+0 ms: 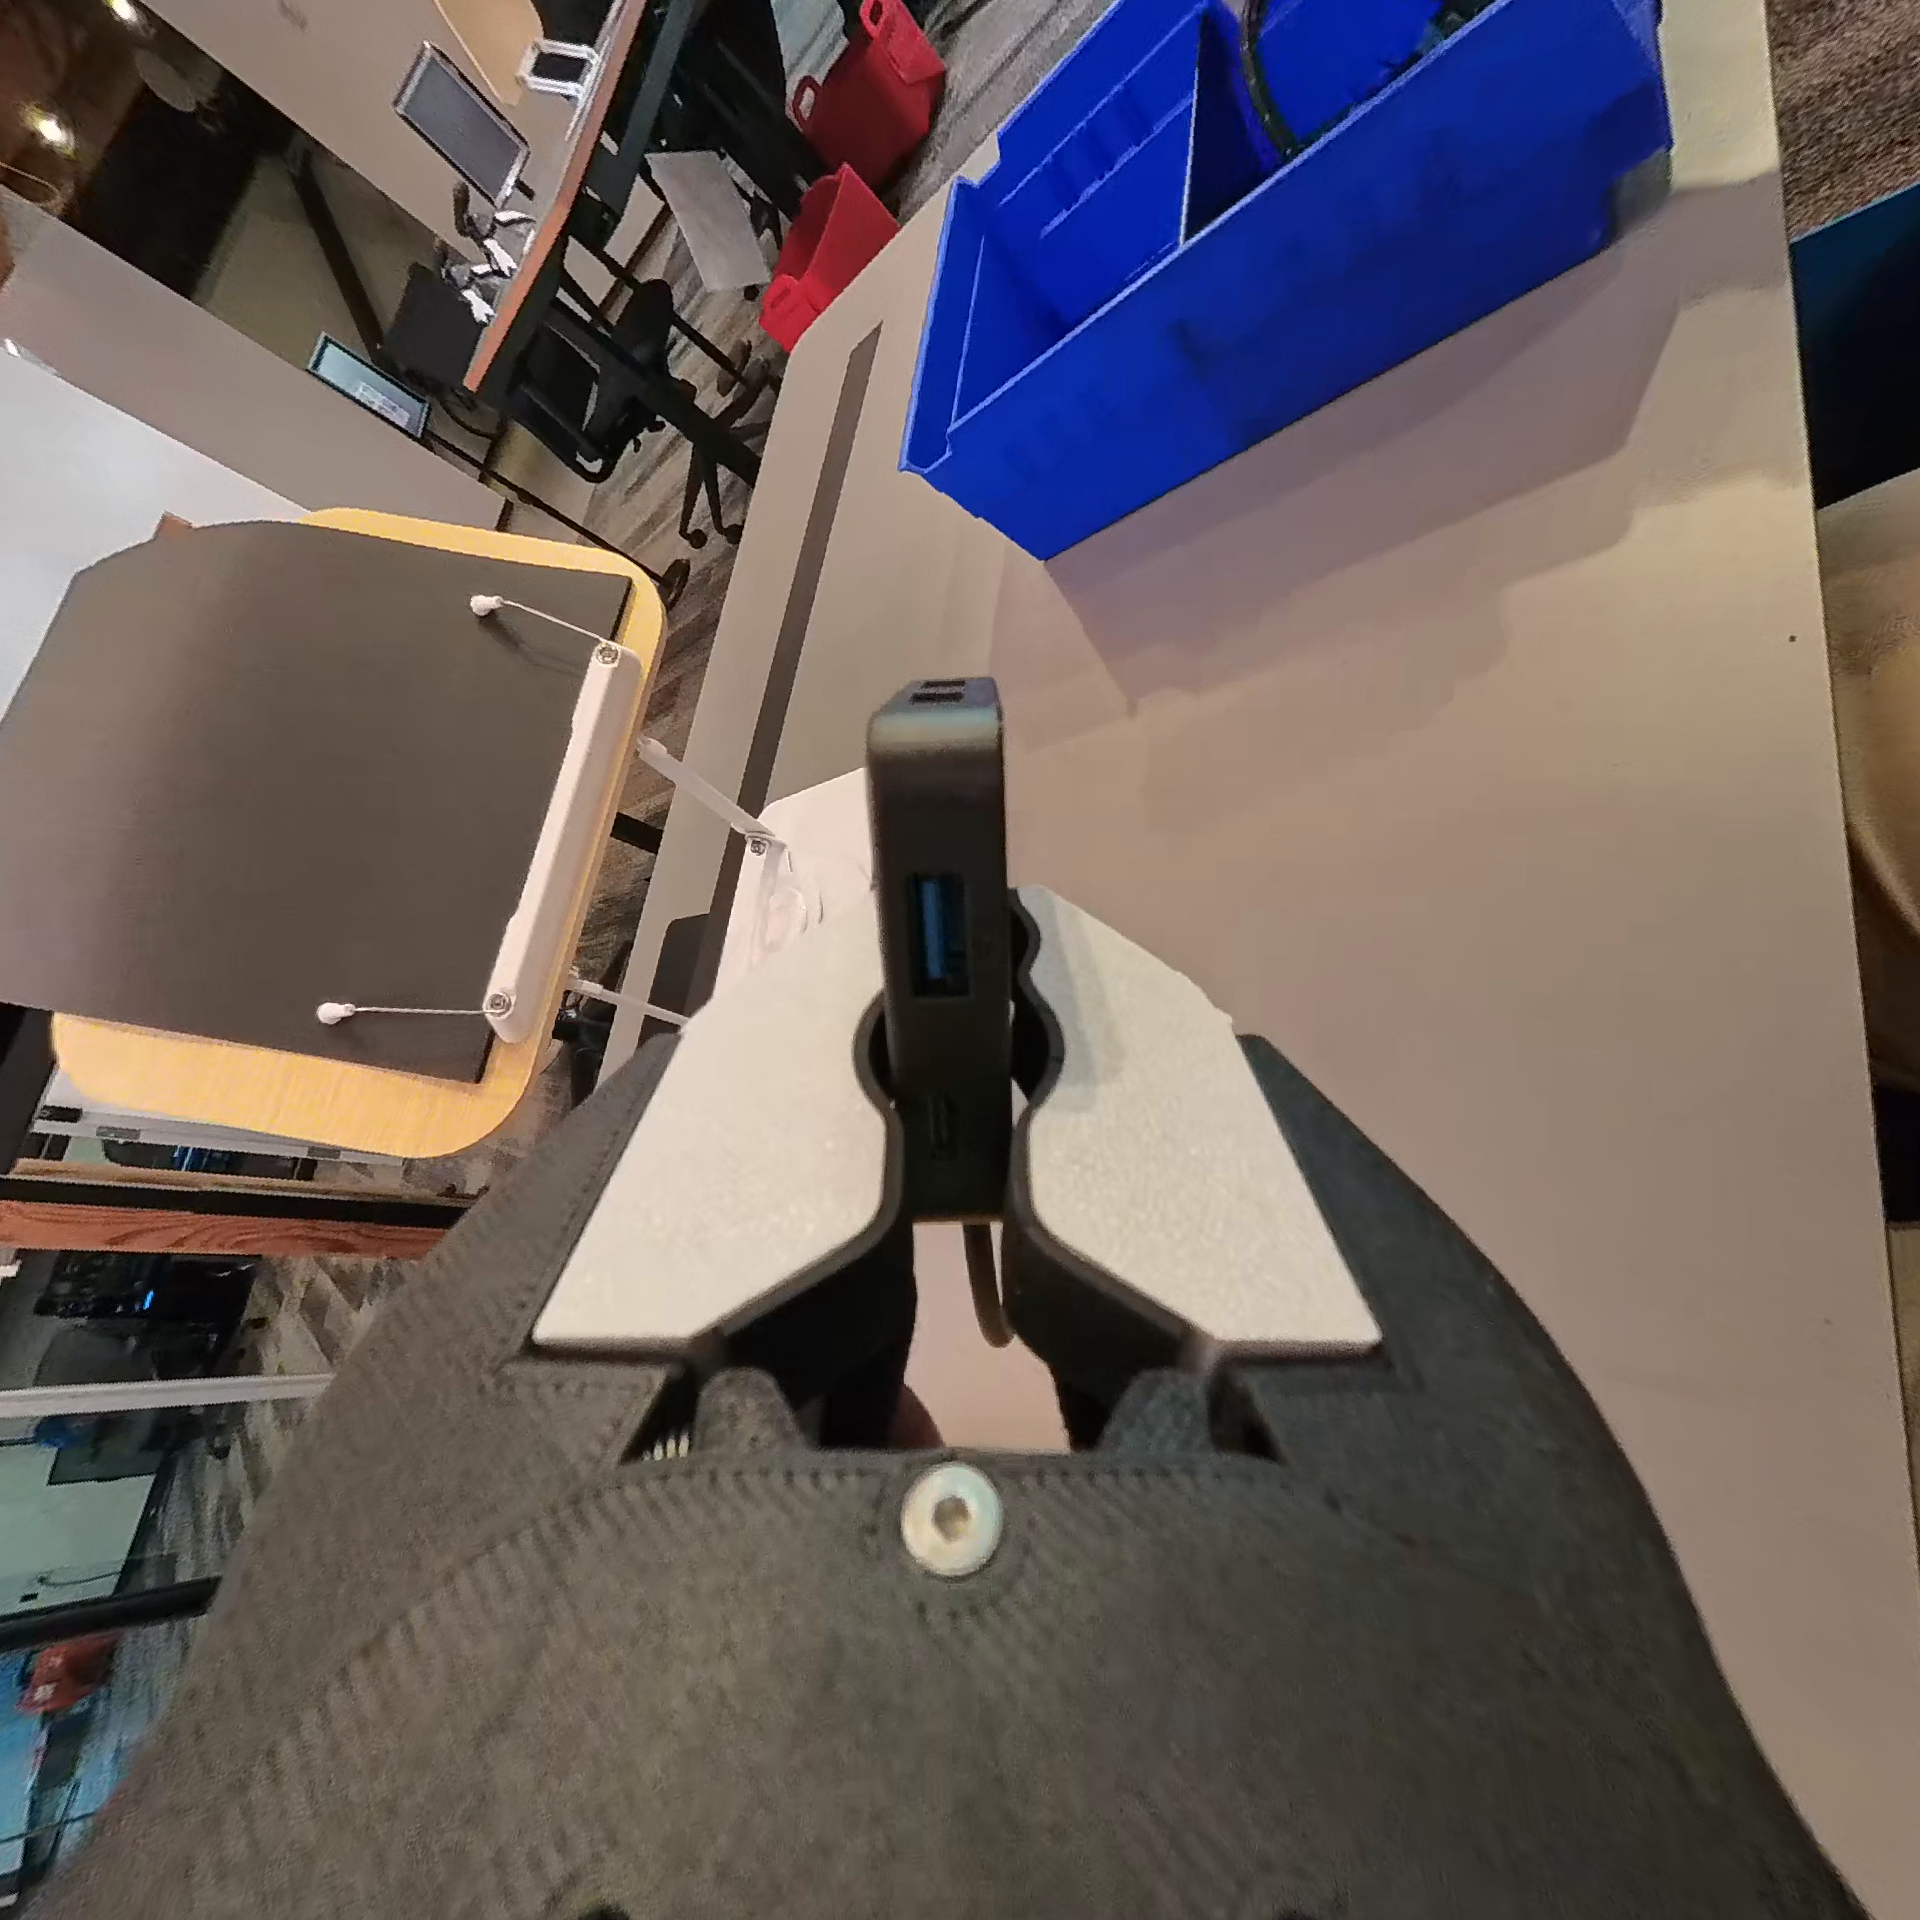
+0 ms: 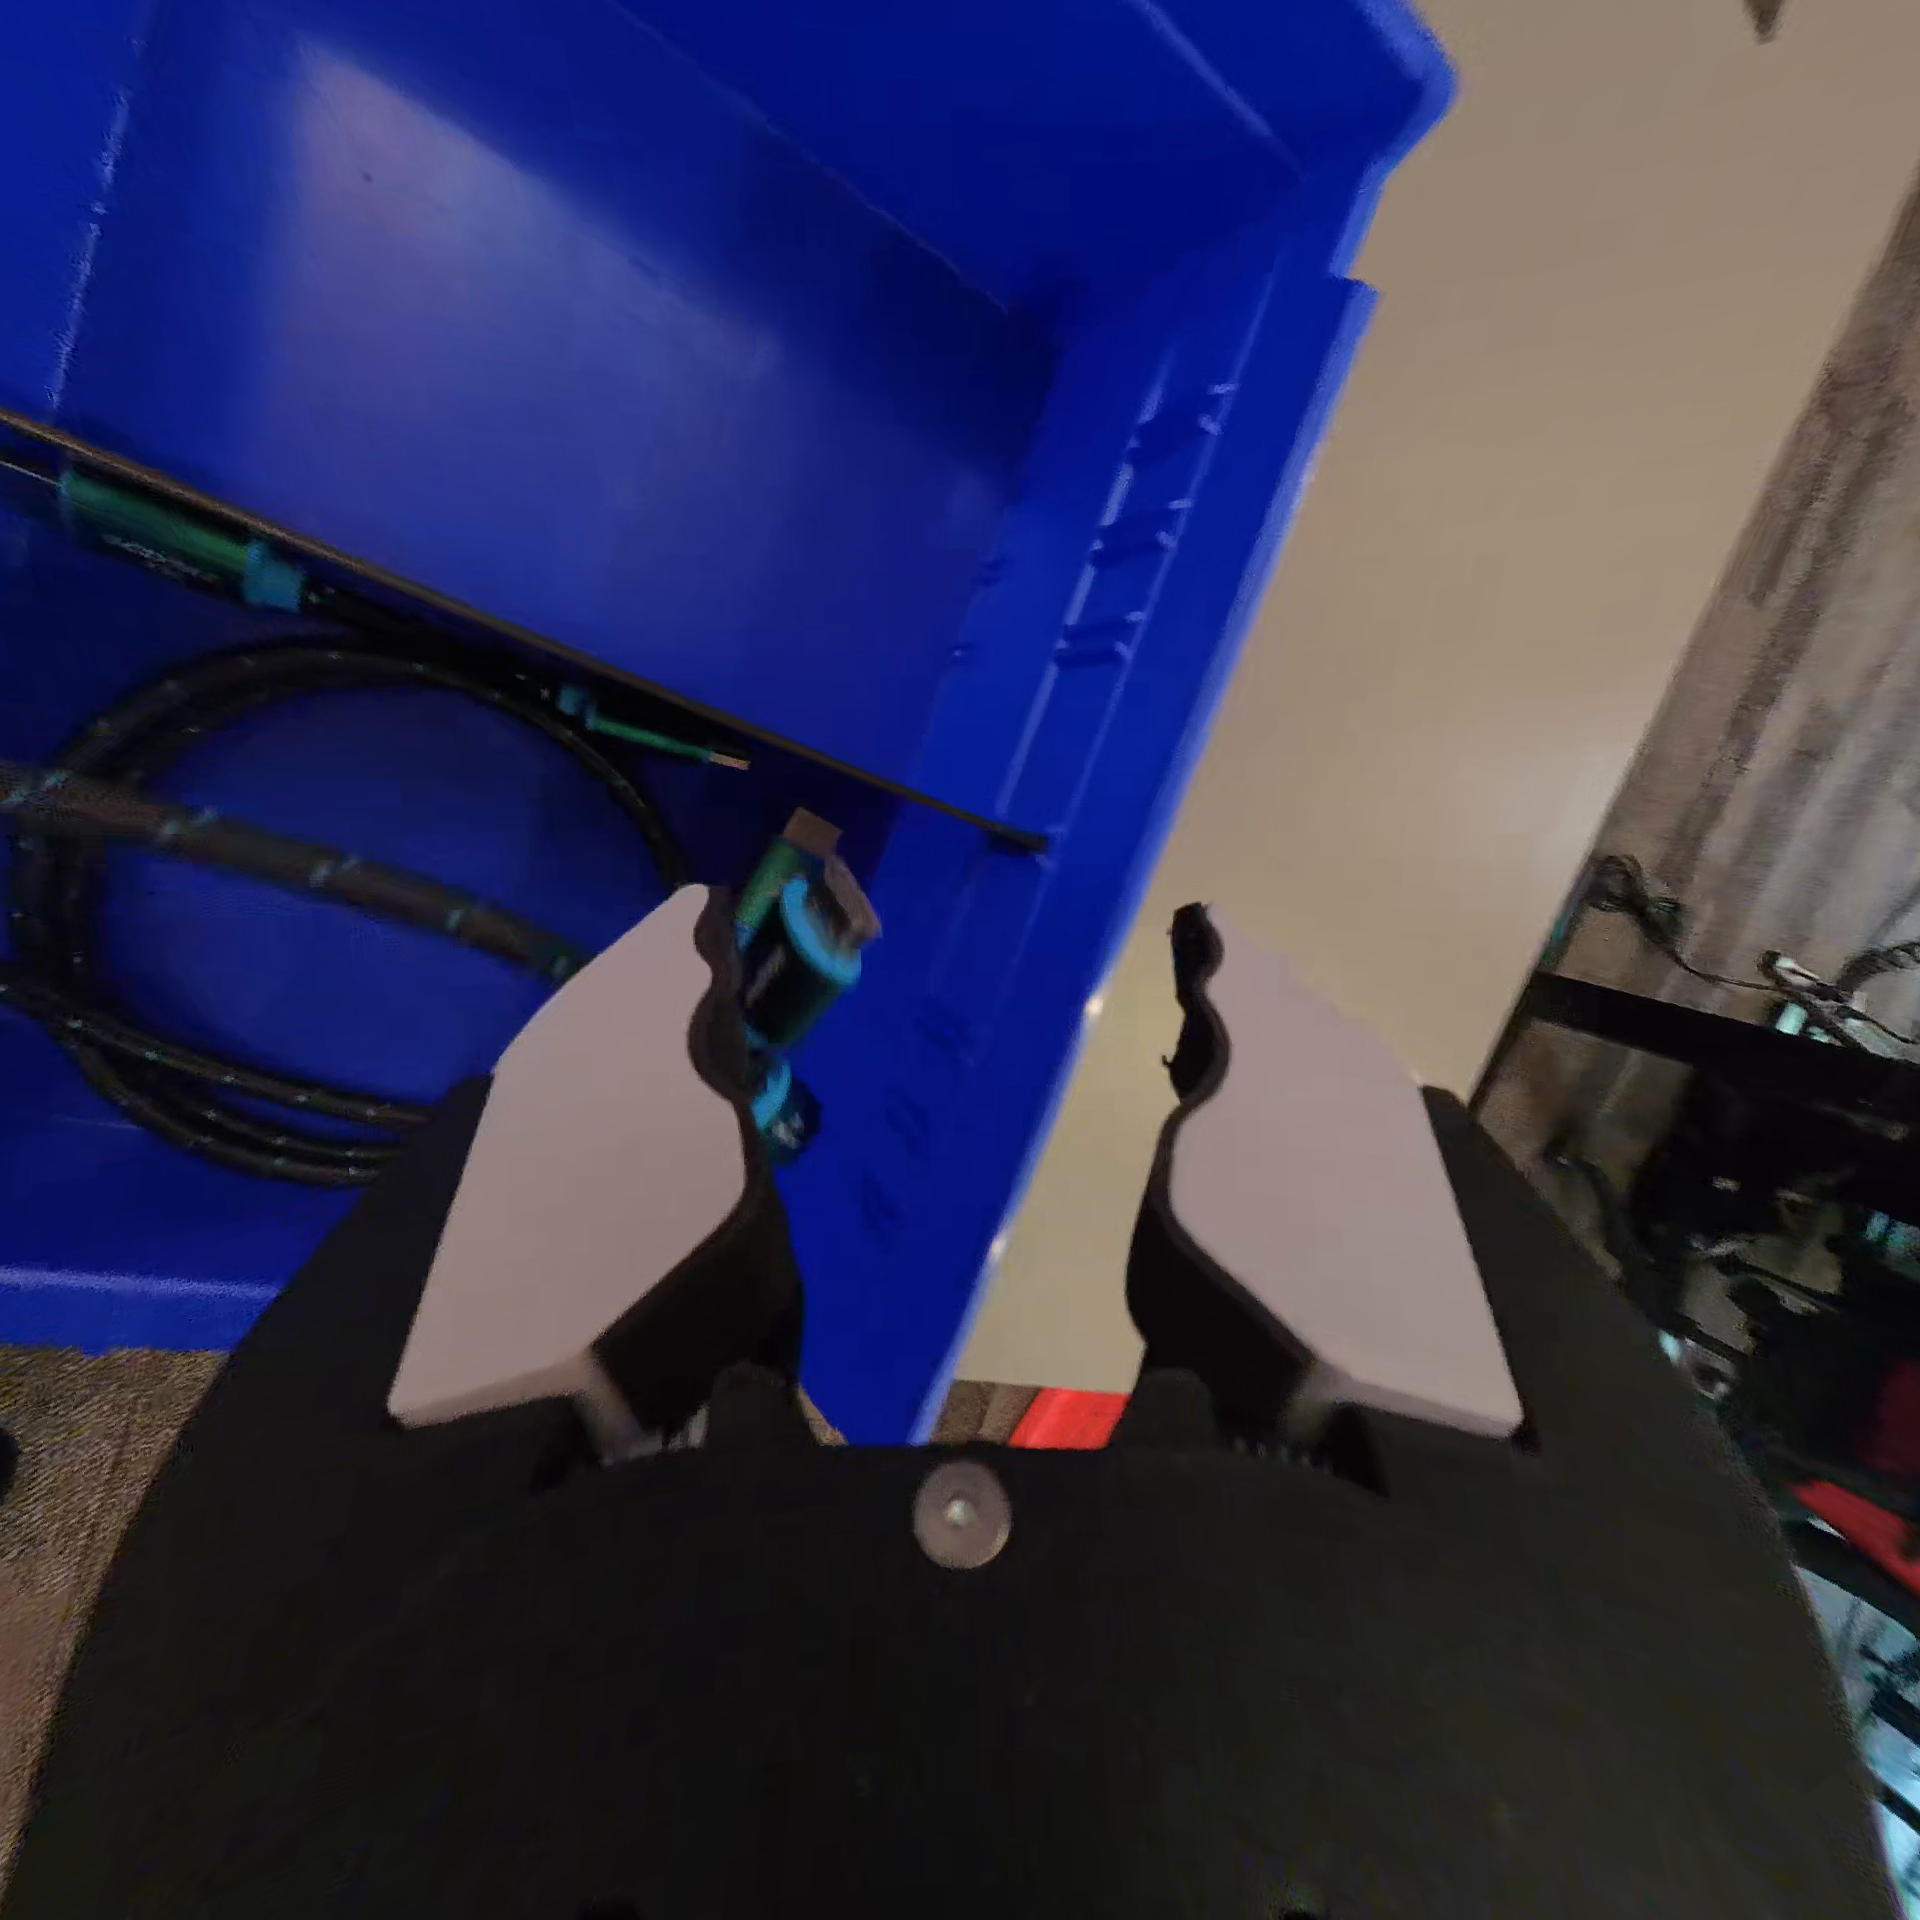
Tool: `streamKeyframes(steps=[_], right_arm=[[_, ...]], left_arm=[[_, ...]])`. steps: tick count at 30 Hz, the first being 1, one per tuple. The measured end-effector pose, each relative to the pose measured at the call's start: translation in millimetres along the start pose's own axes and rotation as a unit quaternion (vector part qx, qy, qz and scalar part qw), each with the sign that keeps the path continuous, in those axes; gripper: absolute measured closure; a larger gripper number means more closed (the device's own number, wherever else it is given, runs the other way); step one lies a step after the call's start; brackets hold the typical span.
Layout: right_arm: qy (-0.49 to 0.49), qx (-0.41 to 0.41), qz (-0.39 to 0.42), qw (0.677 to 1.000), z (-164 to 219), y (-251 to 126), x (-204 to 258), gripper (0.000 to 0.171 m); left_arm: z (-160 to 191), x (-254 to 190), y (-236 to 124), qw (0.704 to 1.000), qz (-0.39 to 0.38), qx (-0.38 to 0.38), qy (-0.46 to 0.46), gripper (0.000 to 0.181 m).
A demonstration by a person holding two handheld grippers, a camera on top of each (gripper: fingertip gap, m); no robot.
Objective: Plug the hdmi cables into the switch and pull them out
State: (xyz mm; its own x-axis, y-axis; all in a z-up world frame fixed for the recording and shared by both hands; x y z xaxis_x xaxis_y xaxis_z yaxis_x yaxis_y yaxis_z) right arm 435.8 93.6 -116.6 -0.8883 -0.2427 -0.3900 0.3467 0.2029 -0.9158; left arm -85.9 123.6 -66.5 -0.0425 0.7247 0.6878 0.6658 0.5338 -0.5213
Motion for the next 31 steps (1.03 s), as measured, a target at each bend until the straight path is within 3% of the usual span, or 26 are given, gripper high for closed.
streamKeyframes(steps=[5, 7, 9, 13, 20, 26, 31], right_arm=[[0.012, -0.054, 0.031, 0.998, 2, -42, -2, 0.09], [-0.022, -0.145, 0.014, 0.989, -5, -73, 12, 0.107], [-0.092, -0.289, -0.007, 0.953, -14, -114, 43, 0.125], [-0.266, -0.497, -0.019, 0.826, -26, -183, 134, 0.142], [-0.443, -0.533, -0.05, 0.719, -58, -203, 256, 0.137], [-0.487, -0.528, -0.008, 0.696, -70, -191, 297, 0.158], [-0.47, -0.541, -0.013, 0.698, -66, -194, 287, 0.158]], left_arm=[[-1, 0, 1, 1.0, -0.004, -0.003, -0.002, 0.167], [-2, 0, 2, 1.0, -0.006, -0.004, -0.006, 0.167], [-6, -1, 3, 1.0, -0.005, -0.008, -0.006, 0.167], [-18, -8, 7, 1.0, 0.004, -0.012, 0.004, 0.167], [-40, -24, 6, 0.999, 0.015, -0.02, 0.04, 0.167], [-44, -32, 8, 0.998, 0.027, -0.026, 0.056, 0.167], [-48, -30, 6, 0.998, -0.002, -0.034, 0.059, 0.164]])
Point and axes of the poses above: each gripper's, where its closed fingertips meet, y out along the fingers, z out of its underside, x = y × z across the jaws, the point moved 10 cm from there along -y, back along the fingers, and after that the axes turned 12 degrees about x, right-handed, at the moved point
